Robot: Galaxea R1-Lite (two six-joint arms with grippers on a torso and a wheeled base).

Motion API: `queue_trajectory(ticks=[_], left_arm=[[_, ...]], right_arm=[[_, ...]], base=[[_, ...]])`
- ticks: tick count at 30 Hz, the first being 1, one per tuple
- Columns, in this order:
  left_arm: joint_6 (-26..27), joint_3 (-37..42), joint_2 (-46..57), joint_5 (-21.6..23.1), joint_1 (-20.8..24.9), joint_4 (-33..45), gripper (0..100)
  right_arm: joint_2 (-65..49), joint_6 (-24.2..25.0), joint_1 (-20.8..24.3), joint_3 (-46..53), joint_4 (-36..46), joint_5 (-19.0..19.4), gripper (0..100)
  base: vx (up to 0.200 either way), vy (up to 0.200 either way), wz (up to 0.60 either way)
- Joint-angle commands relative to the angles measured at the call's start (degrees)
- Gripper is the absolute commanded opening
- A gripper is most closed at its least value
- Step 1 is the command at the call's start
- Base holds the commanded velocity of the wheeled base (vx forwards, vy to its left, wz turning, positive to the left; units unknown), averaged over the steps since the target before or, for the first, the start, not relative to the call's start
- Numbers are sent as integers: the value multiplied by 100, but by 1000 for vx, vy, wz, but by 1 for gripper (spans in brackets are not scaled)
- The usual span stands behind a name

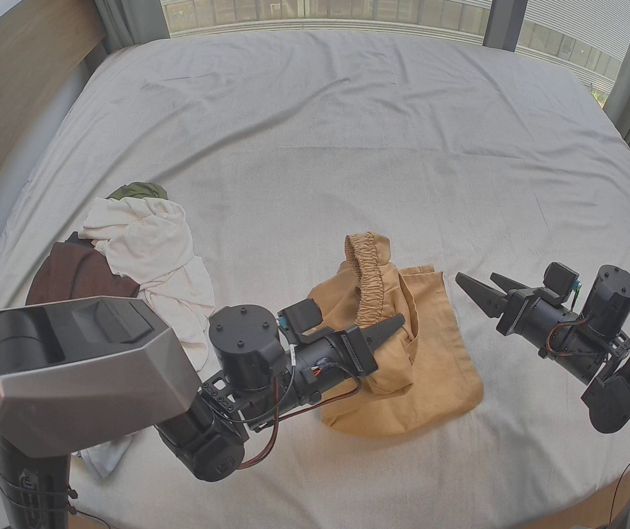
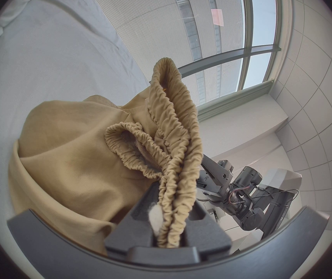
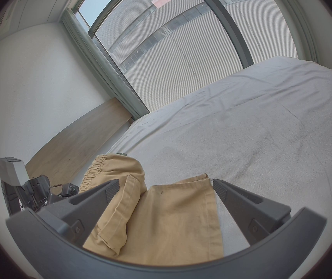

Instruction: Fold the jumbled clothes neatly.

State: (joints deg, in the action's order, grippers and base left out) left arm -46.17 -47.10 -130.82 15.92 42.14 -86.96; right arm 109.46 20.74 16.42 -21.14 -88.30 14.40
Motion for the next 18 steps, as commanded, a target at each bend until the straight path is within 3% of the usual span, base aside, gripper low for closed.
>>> queue_trajectory(ticks=[1,18], left_arm=[[-6,-220,-155,16,84,56,0],[2,-589,-656,25,286,126,0]], right_arm=[[32,1,-16,-13,-3,2,100],[137,1,-148,-75,-3,10,100]], base=[[0,0,0],[0,0,0]])
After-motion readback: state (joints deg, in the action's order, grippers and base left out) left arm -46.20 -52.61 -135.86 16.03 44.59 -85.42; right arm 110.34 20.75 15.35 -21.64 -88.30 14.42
